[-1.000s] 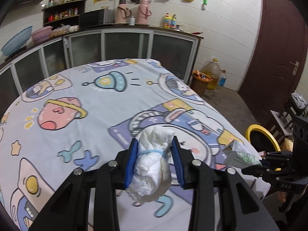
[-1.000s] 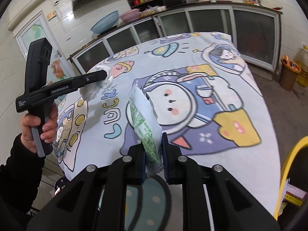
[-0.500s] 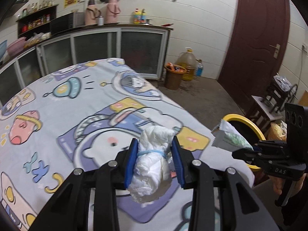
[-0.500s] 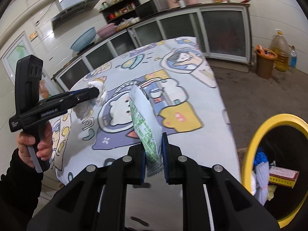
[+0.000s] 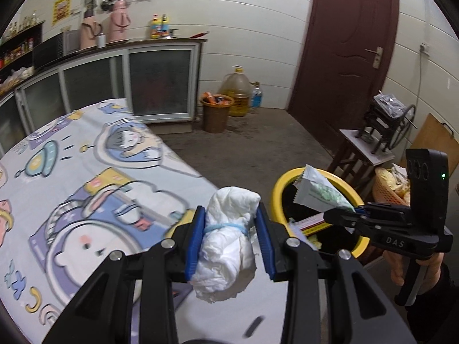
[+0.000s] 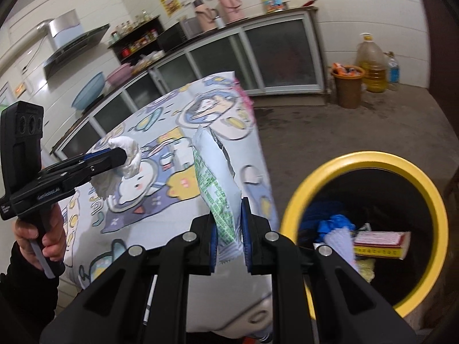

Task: Collect trash
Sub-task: 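Carry the tissue bundle and packet over the yellow-rimmed bin with both tools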

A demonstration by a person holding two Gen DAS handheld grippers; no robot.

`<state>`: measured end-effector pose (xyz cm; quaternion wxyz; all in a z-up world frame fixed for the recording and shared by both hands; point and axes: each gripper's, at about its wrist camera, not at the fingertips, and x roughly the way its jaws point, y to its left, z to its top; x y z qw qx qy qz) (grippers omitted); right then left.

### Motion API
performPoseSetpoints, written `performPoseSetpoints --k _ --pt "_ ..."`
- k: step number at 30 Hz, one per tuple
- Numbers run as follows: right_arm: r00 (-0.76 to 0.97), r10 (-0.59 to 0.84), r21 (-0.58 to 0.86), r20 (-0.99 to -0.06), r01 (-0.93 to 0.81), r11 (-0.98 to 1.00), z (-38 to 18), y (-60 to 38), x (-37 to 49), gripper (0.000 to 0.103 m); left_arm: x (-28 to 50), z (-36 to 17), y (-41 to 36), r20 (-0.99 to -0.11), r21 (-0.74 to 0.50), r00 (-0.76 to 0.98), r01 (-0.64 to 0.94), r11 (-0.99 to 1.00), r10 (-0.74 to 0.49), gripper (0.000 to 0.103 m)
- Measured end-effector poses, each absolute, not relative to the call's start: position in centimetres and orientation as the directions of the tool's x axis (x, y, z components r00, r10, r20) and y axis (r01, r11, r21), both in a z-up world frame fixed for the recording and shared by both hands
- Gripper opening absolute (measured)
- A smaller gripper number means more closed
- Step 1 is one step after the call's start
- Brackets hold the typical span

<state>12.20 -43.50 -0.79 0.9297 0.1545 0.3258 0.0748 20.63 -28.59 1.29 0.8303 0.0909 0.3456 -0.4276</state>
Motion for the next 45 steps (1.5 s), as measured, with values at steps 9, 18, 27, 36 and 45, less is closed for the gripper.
performPoseSetpoints --k 9,18,27,36,45 --pt "0.801 0.146 0.338 -0.581 0.075 0.938 -1.5 -48.4 10.8 0.014 18.2 1.3 -35.0 -0.639 -0.129 0.368 0.815 0.565 -0.675 0.033" --pt "0.802 0.065 0.330 -0.594 0.169 0.929 -2.4 -51.9 9.9 0.014 16.0 1.3 -38.9 -0.620 -0.117 0.333 0.856 0.503 -0.710 0.034" --pt "0.787 0.016 0.324 -0.616 0.235 0.916 -3.9 -54.4 9.1 0.014 15.3 0.7 -41.8 -0.609 -0.105 0.318 0.876 0.471 -0.727 0.034" --pt "0.765 -0.005 0.345 -0.645 0.297 0.890 -5.8 -56.4 8.7 0.014 14.8 0.2 -44.2 -0.610 -0.097 0.324 0.875 0.474 -0.723 0.033" --pt "0.746 -0.038 0.343 -0.664 0.349 0.872 -6.7 -57.3 8.6 0.015 14.8 -0.6 -45.8 -0.621 -0.101 0.319 0.873 0.477 -0.715 0.034"
